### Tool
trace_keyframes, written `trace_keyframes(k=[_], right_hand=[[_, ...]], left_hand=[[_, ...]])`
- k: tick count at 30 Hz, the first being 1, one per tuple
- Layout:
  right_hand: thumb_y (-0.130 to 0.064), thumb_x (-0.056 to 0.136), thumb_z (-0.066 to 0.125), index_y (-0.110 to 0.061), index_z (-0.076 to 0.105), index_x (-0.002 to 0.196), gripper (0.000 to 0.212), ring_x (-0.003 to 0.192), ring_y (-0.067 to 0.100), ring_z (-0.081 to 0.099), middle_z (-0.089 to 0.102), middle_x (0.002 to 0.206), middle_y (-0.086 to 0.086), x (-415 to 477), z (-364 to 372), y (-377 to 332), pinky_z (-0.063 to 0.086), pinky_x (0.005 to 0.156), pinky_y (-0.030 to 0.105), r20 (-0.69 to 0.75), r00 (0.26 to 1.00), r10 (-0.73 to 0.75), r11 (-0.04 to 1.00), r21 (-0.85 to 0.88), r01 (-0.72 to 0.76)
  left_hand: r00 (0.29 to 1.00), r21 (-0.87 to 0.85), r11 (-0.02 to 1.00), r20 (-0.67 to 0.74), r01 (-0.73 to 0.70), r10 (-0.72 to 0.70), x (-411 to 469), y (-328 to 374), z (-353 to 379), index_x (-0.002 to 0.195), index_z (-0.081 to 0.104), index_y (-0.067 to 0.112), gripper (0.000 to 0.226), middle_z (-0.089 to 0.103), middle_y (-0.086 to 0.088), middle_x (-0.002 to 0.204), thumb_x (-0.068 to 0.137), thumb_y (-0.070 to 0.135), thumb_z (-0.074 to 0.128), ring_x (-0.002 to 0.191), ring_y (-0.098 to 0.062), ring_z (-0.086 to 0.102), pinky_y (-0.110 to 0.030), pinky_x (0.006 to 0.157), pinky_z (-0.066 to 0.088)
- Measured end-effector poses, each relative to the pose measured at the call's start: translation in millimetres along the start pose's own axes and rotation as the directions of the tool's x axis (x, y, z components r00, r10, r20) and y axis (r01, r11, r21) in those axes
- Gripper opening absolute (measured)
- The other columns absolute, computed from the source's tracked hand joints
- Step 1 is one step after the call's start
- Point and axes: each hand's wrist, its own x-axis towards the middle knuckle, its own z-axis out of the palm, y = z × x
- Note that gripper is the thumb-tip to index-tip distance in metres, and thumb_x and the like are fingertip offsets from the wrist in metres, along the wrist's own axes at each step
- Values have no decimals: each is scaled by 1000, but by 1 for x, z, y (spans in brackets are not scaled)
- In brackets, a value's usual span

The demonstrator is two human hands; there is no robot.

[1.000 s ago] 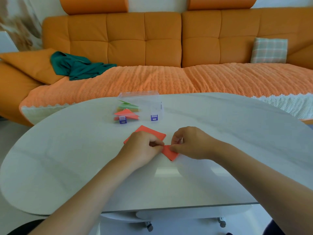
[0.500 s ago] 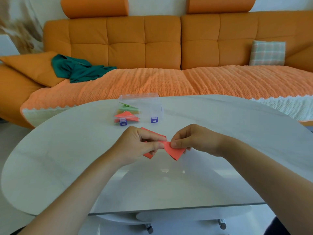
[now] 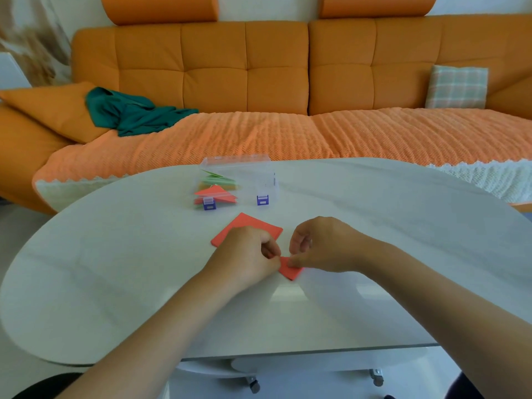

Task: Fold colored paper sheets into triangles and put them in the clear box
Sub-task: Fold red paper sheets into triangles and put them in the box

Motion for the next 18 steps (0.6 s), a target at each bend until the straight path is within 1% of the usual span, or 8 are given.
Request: trace_keyframes(k=[3, 4, 6, 9, 11, 13, 15, 18], right_hand=[[-54, 76, 78, -34, 67, 82, 24, 84, 3, 62, 67, 87, -17, -1, 0, -1, 55, 81, 28, -4, 1000, -4, 1000, -13, 4], [-53, 76, 78, -33, 67, 81, 24, 84, 4, 63, 67, 87, -16, -1, 0, -1, 56, 81, 28, 0, 1000, 2, 1000, 1, -2], [-52, 76, 78, -32, 69, 81, 22, 84, 6, 63, 68, 86, -14, -1, 2, -1, 56, 80, 28, 1, 1000, 16, 1000, 19, -16], [-46, 78, 76, -32, 72, 79, 14, 83, 6, 63, 68, 83, -15, -2, 5, -1, 55, 78, 27, -13, 1000, 10, 1000, 14, -10], [-43, 78, 74, -33, 73, 78, 10, 82, 5, 63, 67, 83, -16, -3, 6, -1, 55, 78, 26, -23, 1000, 2, 1000, 9, -2], [-44, 79, 73, -33, 74, 81, 11, 83, 5, 62, 66, 84, -16, -5, 6, -1, 55, 79, 25, -34, 999, 0, 1000, 1, 0], [-45, 80, 72, -33, 74, 83, 12, 83, 4, 61, 65, 86, -16, -7, 8, -1, 55, 79, 25, -59, 998, -6, 1000, -7, 5], [-42, 83, 70, -33, 75, 85, 10, 83, 4, 60, 64, 88, -16, -13, 10, 1, 53, 78, 23, -86, 996, -28, 1000, -5, 27]], left_hand=[[999, 94, 994, 2, -51, 51, 1, 0, 2, 89, 74, 26, 9, 65, 14, 82, 84, 21, 70, 78, 1, 59, -5, 59, 39], [996, 129, 988, -10, -87, 89, 1, 0, 4, 90, 72, 25, 9, 62, 14, 85, 84, 21, 69, 82, -1, 56, -6, 62, 37], [974, 199, 958, -52, -204, 219, 1, -4, 9, 90, 69, 23, 11, 53, 11, 91, 82, 16, 68, 89, -5, 46, -6, 69, 33], [922, 173, 912, -40, -373, 385, -1, -12, 16, 82, 69, 19, 21, 50, 7, 88, 78, -1, 64, 81, -2, 39, -7, 69, 30], [898, 125, 891, -9, -436, 440, -3, -18, 20, 81, 74, 19, 28, 57, 7, 87, 78, -5, 59, 77, 1, 43, -7, 70, 30], [886, 114, 879, 13, -463, 464, -6, -22, 20, 88, 77, 21, 31, 63, 8, 91, 80, -2, 57, 82, -1, 50, -8, 73, 36], [876, 131, 866, 40, -482, 481, -9, -24, 17, 95, 77, 24, 32, 64, 10, 93, 82, 6, 54, 87, -4, 54, -13, 76, 42], [865, 166, 849, 73, -501, 497, -13, -22, 13, 103, 76, 26, 34, 61, 12, 92, 84, 13, 51, 87, -5, 52, -17, 73, 43]])
